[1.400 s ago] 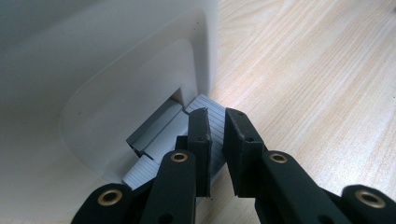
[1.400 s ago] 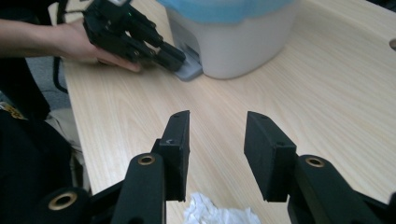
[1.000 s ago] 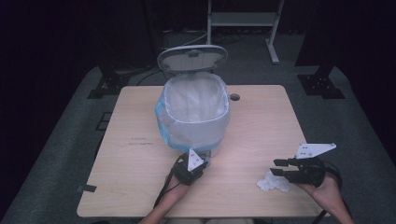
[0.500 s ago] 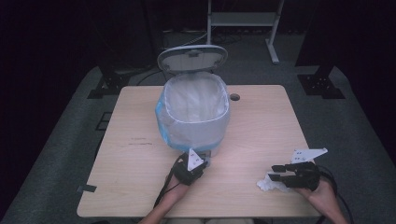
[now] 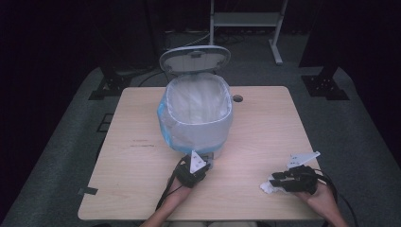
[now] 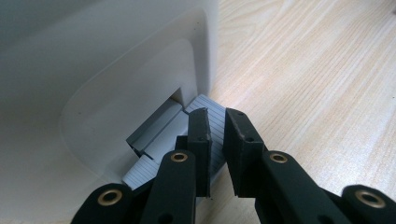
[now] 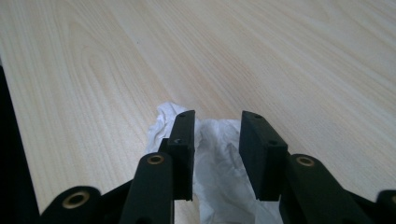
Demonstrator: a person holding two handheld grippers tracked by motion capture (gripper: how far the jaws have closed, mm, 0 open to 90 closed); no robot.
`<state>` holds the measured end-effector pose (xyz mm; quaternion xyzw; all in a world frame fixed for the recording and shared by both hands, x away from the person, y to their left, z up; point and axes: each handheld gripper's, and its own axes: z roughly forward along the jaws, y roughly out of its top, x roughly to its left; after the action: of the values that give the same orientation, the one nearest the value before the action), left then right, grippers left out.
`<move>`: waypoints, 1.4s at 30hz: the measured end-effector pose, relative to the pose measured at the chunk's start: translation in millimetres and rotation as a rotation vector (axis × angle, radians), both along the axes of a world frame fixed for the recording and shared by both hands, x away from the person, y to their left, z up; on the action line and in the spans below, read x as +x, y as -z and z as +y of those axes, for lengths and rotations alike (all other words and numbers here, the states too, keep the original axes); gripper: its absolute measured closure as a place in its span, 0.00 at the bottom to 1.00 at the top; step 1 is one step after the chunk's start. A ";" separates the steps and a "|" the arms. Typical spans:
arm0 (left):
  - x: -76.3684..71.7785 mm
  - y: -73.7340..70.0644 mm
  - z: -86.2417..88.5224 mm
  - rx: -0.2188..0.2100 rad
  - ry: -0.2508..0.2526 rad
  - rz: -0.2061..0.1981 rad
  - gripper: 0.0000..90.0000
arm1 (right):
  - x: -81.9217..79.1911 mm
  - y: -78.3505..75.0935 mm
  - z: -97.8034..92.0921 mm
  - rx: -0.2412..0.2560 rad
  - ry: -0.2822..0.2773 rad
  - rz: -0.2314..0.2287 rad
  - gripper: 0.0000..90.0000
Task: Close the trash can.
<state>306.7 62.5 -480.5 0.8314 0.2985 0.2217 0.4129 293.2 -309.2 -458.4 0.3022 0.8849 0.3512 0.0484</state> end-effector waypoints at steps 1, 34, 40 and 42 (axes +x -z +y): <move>0.0 0.0 0.0 0.000 0.000 0.000 0.90 | 1.0 0.9 1.1 -0.006 -0.001 0.001 0.75; 0.1 -0.1 0.1 0.000 0.001 0.001 0.90 | 5.3 -37.8 2.9 0.068 0.004 -0.041 0.97; 0.0 -0.1 0.2 0.003 0.000 -0.001 0.90 | 6.5 -58.5 7.8 0.100 -0.008 -0.068 0.97; 0.0 -0.3 0.3 0.004 0.000 0.001 0.90 | 7.4 -67.1 9.7 0.111 -0.009 -0.080 0.97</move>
<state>306.7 62.9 -480.2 0.8324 0.2981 0.2218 0.4111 300.5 -299.5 -391.3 0.2859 0.8628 0.4118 0.0652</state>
